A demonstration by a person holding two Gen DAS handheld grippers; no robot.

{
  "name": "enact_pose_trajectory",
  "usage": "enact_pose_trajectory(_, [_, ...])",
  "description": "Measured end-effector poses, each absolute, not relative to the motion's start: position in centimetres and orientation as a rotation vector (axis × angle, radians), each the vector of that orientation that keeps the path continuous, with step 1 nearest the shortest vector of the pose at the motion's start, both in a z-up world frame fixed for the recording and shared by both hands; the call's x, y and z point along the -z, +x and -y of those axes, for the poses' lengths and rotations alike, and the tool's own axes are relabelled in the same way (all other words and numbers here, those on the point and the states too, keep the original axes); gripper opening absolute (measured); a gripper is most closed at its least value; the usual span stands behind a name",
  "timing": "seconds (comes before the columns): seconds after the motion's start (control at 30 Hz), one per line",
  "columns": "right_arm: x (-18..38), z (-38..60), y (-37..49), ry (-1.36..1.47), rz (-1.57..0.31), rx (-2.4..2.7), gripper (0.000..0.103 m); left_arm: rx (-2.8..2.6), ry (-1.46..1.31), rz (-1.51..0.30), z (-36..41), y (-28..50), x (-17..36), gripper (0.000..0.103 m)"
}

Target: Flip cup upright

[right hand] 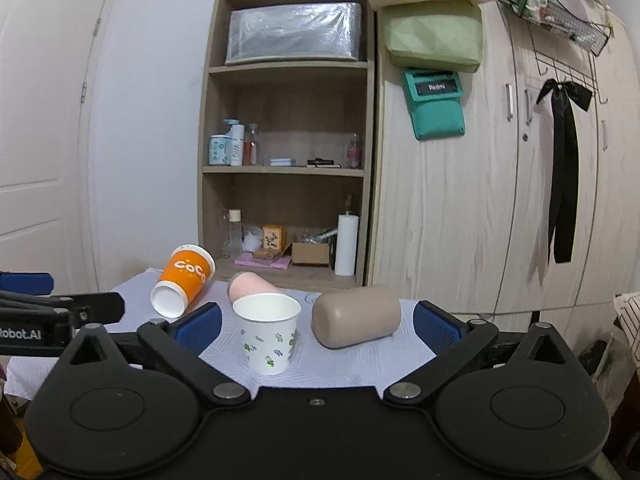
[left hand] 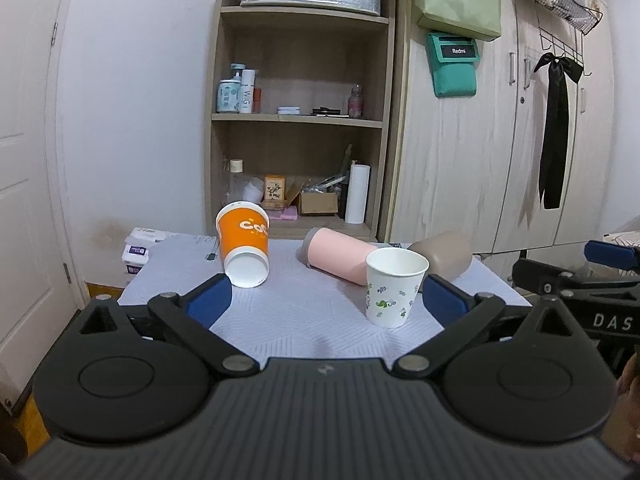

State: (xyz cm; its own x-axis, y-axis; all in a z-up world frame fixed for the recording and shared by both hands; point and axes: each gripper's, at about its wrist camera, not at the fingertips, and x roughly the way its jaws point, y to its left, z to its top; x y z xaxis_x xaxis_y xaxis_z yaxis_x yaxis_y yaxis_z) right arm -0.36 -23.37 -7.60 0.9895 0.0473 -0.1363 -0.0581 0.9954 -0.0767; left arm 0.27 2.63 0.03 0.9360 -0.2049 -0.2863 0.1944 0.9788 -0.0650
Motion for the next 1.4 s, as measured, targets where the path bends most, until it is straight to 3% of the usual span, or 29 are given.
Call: enact_pose_trajectory(1.4, [7.5,24.5,-0.1,-0.06,-0.216,0.046,0.103,0.018,0.09,-0.348,-2.1,0.2,0.0,0.103])
